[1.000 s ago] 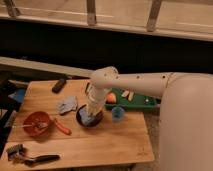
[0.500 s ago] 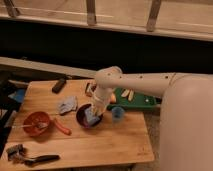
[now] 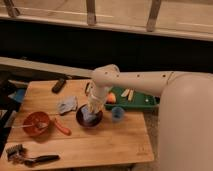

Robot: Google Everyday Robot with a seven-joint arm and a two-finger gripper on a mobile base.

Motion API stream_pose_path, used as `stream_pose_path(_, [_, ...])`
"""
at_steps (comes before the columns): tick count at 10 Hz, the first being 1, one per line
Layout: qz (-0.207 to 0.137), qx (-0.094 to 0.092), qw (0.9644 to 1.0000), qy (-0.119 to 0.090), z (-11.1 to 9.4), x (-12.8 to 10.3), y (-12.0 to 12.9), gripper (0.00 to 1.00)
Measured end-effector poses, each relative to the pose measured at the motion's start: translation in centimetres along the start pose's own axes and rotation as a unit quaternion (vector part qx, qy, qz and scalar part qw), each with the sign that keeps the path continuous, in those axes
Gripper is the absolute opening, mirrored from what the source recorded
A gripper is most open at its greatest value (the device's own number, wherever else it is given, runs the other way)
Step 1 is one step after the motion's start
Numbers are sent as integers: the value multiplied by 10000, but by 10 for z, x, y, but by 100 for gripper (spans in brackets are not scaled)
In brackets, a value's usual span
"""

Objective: Wipe purple bowl with sponge

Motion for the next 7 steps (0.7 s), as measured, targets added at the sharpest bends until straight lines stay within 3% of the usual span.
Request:
stream_pose_path(4, [200,30,9997,107,1,18,-20,0])
stream_pose_path(5, [298,47,9995,40,-1,15,-29,0])
stream_pose_path(7, [257,-83,9996,-63,-7,6,-25,0])
